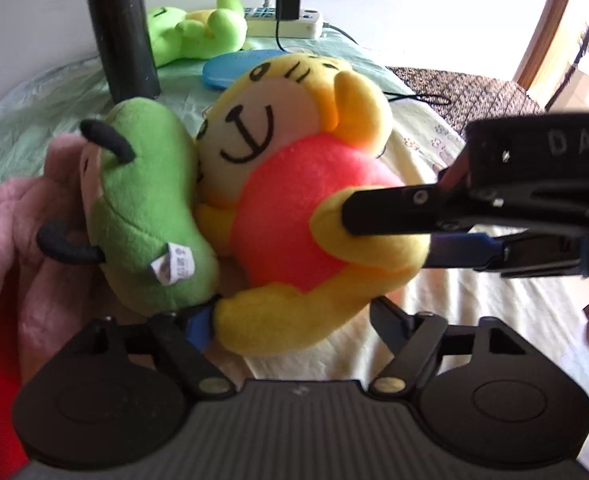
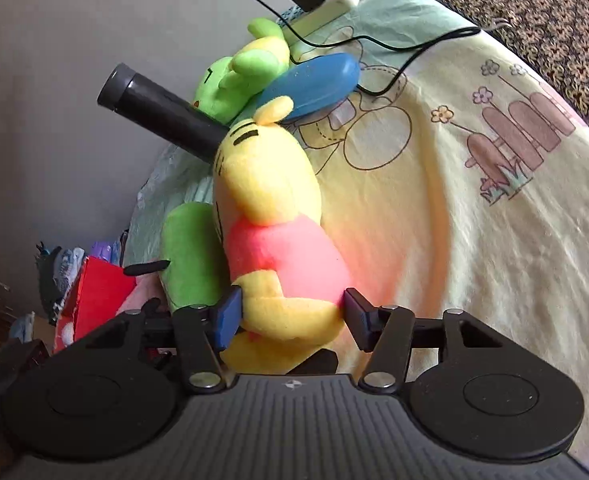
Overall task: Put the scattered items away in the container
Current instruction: 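Close the right gripper on the yellow tiger plush's red shirt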
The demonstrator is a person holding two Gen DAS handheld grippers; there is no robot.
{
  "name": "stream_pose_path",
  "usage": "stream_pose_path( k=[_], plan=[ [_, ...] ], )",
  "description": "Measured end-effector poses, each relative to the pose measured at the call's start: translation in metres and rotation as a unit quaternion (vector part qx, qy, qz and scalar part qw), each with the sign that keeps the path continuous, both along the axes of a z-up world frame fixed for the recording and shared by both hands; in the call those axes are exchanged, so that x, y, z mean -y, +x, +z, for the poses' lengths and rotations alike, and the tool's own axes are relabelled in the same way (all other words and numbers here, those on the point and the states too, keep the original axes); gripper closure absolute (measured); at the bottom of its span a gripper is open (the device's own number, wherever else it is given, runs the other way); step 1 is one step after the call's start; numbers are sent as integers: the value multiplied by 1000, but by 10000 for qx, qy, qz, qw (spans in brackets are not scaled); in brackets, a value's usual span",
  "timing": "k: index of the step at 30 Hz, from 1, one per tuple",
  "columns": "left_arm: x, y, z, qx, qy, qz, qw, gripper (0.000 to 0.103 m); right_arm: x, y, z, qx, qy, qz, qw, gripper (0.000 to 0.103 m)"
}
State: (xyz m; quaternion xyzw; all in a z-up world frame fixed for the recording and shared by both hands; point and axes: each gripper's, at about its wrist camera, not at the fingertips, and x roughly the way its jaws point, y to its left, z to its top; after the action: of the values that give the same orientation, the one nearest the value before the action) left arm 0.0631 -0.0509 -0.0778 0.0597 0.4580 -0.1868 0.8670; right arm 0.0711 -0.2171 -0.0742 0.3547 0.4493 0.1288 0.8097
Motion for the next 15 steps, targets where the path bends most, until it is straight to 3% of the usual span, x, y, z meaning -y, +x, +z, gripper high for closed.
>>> stream_pose_path(
  k=[7,15],
  plan=[
    [-5,-11,9,240,66,-211,9995,40,5,-13,4,-4,139,15,9999,60],
    [-12,-34,21,396,-171,-533,9976,43,3,-33,9,12,-95,166,9998,66]
  ],
)
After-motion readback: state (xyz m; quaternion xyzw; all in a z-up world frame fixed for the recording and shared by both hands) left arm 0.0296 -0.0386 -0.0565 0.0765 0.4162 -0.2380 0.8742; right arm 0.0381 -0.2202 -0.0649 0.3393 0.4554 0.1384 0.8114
